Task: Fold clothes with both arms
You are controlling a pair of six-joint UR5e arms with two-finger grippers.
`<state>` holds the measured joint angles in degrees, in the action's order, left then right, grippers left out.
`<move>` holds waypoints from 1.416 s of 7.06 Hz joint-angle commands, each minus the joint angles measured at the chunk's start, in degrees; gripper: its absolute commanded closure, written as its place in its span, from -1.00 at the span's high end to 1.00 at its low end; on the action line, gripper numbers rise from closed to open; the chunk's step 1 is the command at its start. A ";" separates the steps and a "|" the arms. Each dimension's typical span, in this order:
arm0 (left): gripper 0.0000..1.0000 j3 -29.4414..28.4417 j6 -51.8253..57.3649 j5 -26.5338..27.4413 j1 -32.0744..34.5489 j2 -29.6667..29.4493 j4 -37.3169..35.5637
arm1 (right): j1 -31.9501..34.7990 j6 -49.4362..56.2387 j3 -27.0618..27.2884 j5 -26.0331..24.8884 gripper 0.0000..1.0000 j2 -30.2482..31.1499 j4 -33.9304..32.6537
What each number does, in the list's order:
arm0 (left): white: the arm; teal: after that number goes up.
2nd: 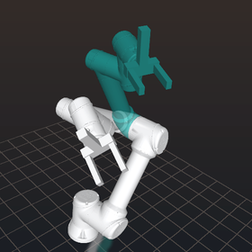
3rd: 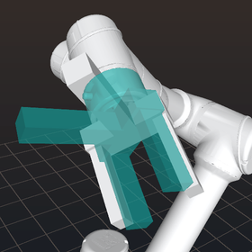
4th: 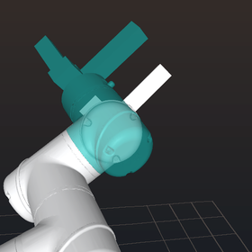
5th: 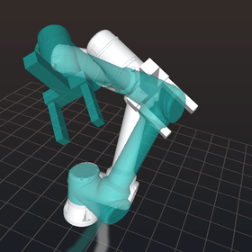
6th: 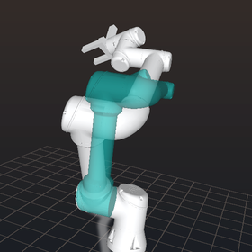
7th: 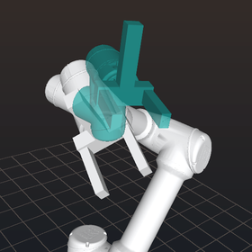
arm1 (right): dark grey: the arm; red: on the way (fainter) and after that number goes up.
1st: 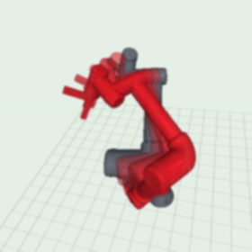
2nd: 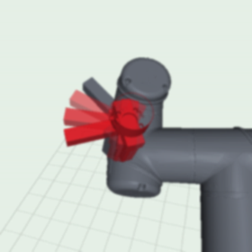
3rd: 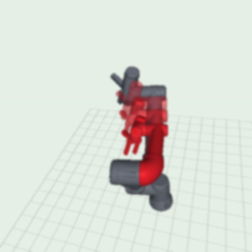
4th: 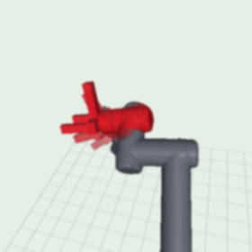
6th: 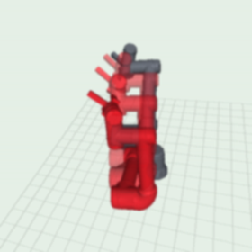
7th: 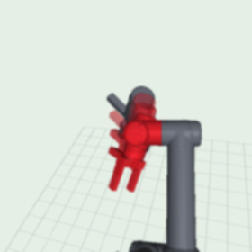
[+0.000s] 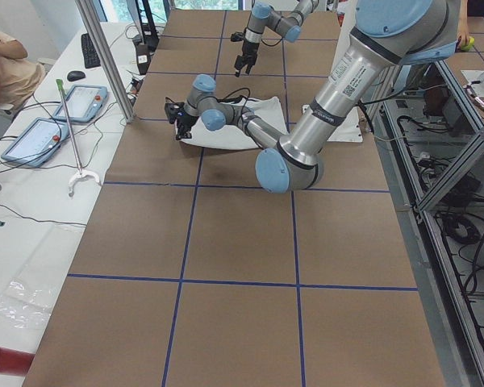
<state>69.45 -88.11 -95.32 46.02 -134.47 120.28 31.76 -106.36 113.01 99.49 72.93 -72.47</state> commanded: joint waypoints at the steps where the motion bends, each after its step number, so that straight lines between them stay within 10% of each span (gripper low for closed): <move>1: -0.93 -8.61 0.04 -0.04 0.83 -4.57 5.65 | -0.12 -0.25 -0.24 -0.35 1.00 -1.04 -0.04; 2: 0.14 -8.28 0.48 -0.30 0.92 -4.40 5.76 | -0.56 -0.25 -1.46 -1.48 1.00 -2.78 -0.12; 5: 0.15 8.10 1.88 -12.86 1.35 4.62 5.32 | -3.53 4.98 -7.53 -0.97 1.00 -10.69 -5.19; 7: 0.15 8.42 4.25 -12.87 1.88 5.09 5.23 | -6.96 24.43 -7.63 -1.23 1.00 -17.27 -20.53; 10: 0.15 8.86 5.67 -12.78 1.97 6.05 5.23 | -9.35 37.84 -15.57 -2.11 1.00 -22.97 -22.98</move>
<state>77.99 -82.69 -108.12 47.95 -129.12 125.51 22.97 -74.19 102.37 97.57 53.36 -94.72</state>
